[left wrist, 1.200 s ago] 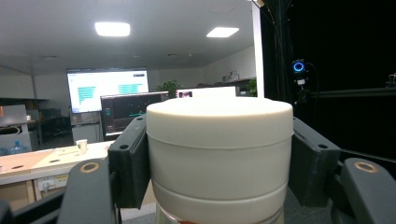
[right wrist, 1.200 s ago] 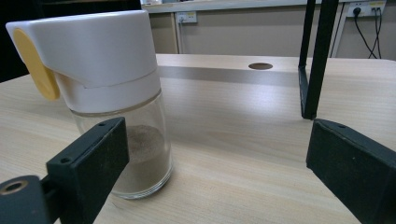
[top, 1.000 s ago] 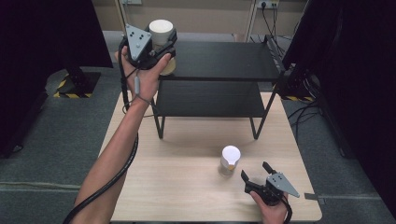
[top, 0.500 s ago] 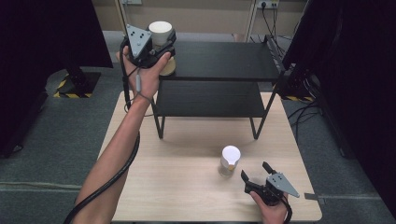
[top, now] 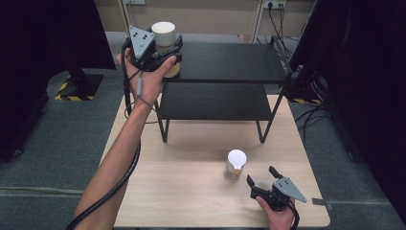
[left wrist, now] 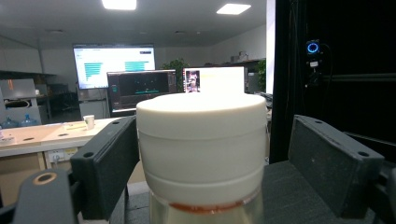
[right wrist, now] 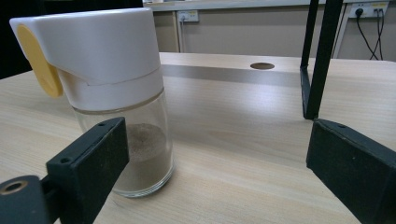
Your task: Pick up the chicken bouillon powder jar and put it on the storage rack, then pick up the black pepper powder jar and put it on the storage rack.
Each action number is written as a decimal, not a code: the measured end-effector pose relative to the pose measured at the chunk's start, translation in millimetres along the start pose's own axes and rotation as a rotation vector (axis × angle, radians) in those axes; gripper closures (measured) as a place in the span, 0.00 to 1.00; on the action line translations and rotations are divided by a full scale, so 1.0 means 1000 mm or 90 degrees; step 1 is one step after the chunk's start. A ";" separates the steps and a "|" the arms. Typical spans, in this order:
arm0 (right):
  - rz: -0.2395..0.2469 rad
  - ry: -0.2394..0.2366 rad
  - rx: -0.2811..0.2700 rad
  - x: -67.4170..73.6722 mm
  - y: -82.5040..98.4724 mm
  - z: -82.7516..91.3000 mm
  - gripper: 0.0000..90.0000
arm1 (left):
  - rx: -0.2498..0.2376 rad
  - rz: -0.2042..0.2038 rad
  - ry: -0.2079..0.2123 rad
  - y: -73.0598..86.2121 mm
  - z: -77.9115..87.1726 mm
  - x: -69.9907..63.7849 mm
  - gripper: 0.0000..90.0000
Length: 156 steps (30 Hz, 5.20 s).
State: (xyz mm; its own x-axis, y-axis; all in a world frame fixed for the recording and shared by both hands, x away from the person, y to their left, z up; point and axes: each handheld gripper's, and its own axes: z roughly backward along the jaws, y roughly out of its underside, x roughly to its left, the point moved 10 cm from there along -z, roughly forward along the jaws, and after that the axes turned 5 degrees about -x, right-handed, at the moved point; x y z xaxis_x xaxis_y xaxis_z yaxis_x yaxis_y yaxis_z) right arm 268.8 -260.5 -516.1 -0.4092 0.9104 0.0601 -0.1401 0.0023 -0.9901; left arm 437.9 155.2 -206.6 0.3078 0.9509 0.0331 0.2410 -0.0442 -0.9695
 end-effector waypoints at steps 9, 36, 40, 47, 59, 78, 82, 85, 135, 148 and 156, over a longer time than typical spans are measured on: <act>0.002 -0.001 -0.001 0.000 0.000 0.000 0.07 | -0.012 -0.010 0.003 0.001 0.014 -0.003 0.17; 0.005 0.001 0.000 0.001 0.000 0.000 0.07 | -0.006 -0.016 0.047 0.051 0.064 -0.013 0.17; 0.004 0.001 0.000 0.001 0.000 0.000 0.07 | 0.000 -0.018 0.052 0.060 0.066 -0.014 0.17; 0.005 0.002 0.000 0.001 0.000 0.000 0.07 | 0.011 -0.021 0.061 0.073 0.071 -0.018 0.17; 0.006 0.002 0.000 0.001 0.000 0.000 0.07 | 0.011 -0.018 0.083 0.099 0.084 -0.024 0.17; 0.005 0.002 -0.001 0.001 0.000 0.000 0.07 | 0.042 -0.002 0.093 0.144 0.106 -0.023 0.16; 0.006 0.002 -0.001 0.001 0.000 0.000 0.07 | 0.047 0.003 0.093 0.153 0.111 -0.021 0.16; 0.005 0.002 -0.001 0.001 0.000 0.000 0.07 | 0.050 0.000 0.098 0.159 0.114 -0.020 0.16; 0.009 0.003 -0.002 0.002 0.000 0.001 0.07 | 0.172 0.034 0.130 0.283 0.166 -0.025 0.14; 0.011 0.000 -0.001 0.002 0.000 0.000 0.07 | 0.176 0.039 0.133 0.288 0.167 -0.026 0.14; 0.010 -0.002 0.002 0.002 0.000 0.000 0.07 | 0.176 0.037 0.133 0.288 0.167 -0.026 0.14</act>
State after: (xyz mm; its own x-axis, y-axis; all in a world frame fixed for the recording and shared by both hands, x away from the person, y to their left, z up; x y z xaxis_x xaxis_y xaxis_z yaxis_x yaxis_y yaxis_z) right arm 268.1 -259.1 -515.8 -0.4149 0.9088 0.0444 -0.1361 -0.0137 -0.9906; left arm 345.1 168.7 -526.9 0.5019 0.8649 -0.0026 -0.0326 0.0159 -0.9993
